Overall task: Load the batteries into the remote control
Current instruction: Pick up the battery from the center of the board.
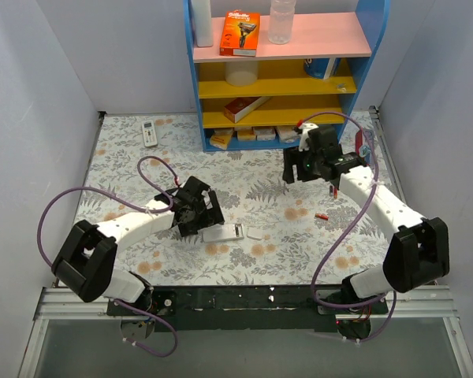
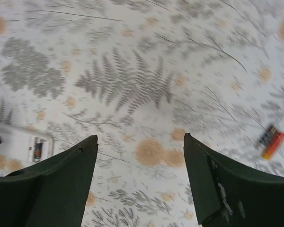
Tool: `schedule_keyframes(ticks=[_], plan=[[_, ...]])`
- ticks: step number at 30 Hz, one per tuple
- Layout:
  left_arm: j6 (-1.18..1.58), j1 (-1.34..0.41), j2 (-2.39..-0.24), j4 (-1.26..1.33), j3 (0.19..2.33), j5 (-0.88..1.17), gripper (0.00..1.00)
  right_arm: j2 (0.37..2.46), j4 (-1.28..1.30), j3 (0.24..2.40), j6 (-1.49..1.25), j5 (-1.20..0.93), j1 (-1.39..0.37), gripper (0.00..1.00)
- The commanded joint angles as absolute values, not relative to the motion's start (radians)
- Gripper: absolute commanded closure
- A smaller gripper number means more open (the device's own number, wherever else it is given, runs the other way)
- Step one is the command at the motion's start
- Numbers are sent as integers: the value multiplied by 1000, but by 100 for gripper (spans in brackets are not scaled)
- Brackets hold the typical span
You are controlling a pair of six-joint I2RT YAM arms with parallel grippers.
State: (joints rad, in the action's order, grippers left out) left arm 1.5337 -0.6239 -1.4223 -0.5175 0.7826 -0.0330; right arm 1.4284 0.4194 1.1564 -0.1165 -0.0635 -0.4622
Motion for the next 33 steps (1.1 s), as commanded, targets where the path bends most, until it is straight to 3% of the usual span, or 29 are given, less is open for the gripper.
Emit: schedule_keyframes(ticks=[1,8,16,18,33], plan=[[1506,-624,-1304,-529,834,-143,2,1465,629,1221,-236,72,-306,23],[1470,-623,-1154,-541,808,-255,2,1629,650,1239,-275,143,-111,41],[1457,-624,-1124,-552,781,-276,2,1762,612,1264,-241,149,-63,61],[1450,-624,-1129,-548,784,-275,2,1788,609,1269,-233,141,-60,69],[1443,-624,-1181,-546,801,-256,2,1891,595,1321,-202,156,-57,72]])
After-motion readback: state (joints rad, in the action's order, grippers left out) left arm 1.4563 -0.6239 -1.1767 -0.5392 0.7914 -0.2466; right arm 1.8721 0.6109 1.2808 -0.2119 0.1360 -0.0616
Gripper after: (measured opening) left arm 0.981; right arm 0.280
